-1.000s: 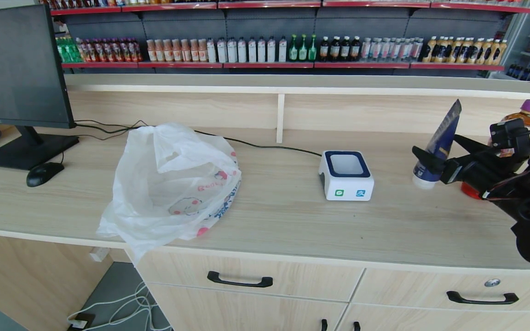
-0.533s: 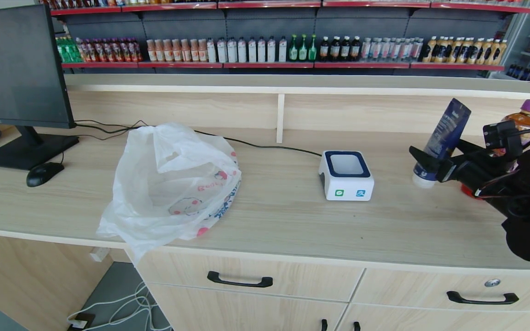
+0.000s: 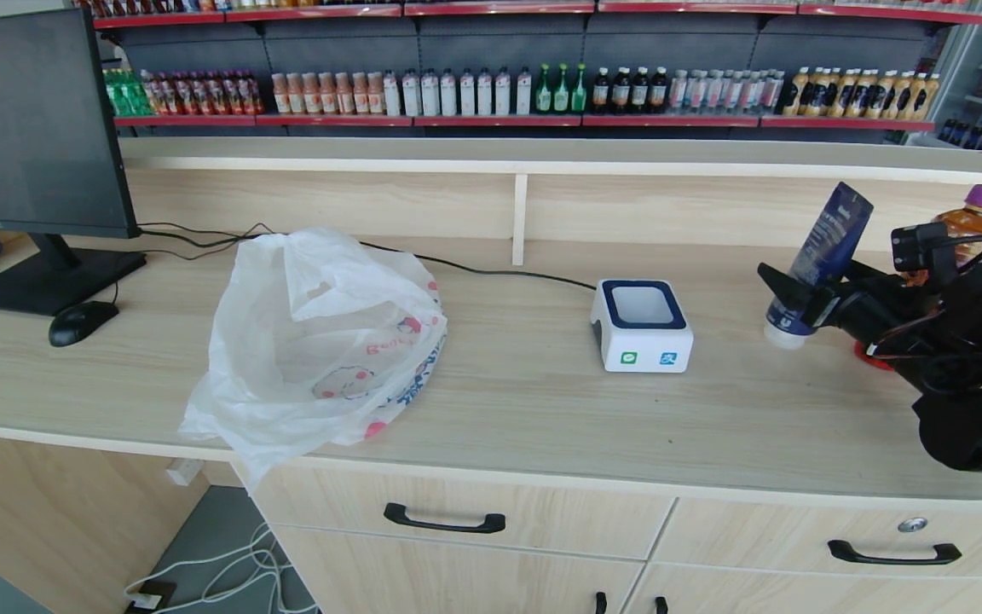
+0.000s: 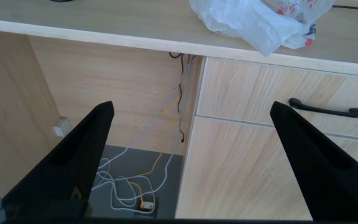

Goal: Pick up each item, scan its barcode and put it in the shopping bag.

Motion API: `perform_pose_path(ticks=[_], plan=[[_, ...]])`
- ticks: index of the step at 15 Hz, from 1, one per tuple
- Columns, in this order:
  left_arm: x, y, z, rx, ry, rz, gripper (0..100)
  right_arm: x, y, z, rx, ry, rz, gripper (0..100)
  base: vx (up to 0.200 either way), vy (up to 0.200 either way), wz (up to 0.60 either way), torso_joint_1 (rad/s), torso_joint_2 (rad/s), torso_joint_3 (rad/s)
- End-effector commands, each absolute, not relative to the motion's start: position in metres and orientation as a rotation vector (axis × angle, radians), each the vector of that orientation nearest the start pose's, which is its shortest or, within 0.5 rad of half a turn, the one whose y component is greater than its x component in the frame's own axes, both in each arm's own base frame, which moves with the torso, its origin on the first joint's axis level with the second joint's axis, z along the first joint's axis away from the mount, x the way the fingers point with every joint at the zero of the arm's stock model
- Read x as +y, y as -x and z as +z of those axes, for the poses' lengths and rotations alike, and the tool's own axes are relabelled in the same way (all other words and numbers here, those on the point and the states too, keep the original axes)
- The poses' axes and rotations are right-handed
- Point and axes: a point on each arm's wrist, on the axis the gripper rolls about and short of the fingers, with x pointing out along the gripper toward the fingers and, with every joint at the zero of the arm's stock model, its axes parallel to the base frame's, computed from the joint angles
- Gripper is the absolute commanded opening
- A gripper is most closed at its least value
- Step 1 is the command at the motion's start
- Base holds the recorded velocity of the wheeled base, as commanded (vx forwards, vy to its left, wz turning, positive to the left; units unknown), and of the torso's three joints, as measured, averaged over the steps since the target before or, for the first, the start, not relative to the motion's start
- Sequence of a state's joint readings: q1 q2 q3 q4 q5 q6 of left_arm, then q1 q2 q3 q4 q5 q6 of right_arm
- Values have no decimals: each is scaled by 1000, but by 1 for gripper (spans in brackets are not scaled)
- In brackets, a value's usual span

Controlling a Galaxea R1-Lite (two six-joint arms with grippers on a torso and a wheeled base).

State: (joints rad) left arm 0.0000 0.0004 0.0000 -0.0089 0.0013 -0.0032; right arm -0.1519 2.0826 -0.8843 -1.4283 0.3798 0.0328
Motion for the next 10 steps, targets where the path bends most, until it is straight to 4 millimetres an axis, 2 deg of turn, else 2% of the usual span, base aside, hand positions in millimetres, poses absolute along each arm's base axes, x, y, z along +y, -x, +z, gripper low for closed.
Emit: perform_pose_path(ticks=[1, 5, 6, 10], plan=[[0, 23, 76, -9, 5, 2, 100, -50, -380, 140, -199, 1, 229, 100, 0, 0, 0, 0, 0, 0], [0, 23, 77, -12, 5, 3, 100, -51, -388, 134, -201, -46, 192, 100, 0, 0, 0, 0, 0, 0], [0, 23, 77, -12, 3, 2, 100, -52, -391, 132, -205, -56, 134, 100, 0, 0, 0, 0, 0, 0], [0, 23, 77, -12, 3, 2, 100, -44, -396, 132, -210, -64, 137, 100, 0, 0, 0, 0, 0, 0]])
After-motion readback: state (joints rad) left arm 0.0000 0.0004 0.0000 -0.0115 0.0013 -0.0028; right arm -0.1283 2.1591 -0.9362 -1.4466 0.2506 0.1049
